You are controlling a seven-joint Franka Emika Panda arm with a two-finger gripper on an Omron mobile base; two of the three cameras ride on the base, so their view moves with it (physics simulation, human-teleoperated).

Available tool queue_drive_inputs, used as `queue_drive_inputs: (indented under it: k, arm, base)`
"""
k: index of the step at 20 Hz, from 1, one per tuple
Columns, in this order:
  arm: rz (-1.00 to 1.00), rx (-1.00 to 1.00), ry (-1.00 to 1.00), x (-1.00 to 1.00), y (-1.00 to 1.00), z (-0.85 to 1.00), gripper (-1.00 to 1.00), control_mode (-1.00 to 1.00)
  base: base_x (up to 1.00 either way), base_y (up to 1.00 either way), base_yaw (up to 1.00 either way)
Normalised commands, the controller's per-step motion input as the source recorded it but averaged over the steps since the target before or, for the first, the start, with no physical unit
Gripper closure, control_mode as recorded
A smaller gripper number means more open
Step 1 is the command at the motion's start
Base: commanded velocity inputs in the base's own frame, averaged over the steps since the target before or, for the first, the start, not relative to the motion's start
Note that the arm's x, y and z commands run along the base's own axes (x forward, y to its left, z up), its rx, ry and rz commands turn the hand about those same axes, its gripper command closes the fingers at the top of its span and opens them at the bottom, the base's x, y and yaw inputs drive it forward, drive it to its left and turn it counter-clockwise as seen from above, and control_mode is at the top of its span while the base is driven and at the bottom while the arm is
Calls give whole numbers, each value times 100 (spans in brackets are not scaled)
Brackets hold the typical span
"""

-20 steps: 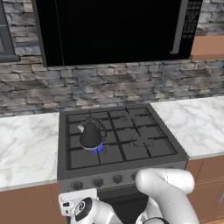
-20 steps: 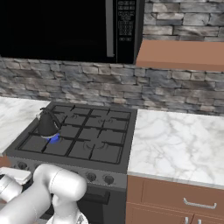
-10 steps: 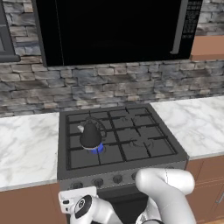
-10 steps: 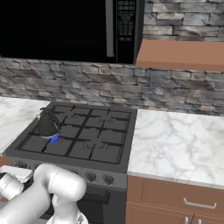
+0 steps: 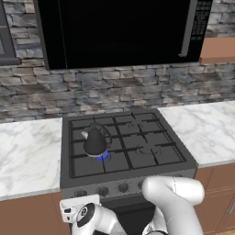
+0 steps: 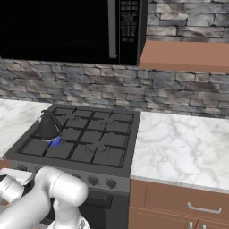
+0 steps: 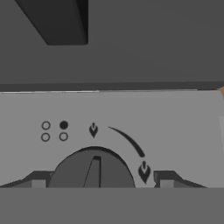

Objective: The kettle is done boiling. Turn off the stove, then wait for 300 timesteps before moving the kettle to the dining table.

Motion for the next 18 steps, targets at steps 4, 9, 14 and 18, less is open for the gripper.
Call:
queue_drive_inputs:
  k: [4, 9, 14, 18]
  arm:
    - [0, 0, 0, 0, 0, 0, 100, -100]
    - [0, 1, 0, 0, 0, -7, 100, -100]
    - [0, 6, 0, -2, 0, -25, 100, -100]
    - [0, 11, 0, -1, 0, -24, 100, -100]
  base:
    - [0, 0, 0]
    - [0, 0, 0]
    - [0, 0, 0]
    - [0, 0, 0]
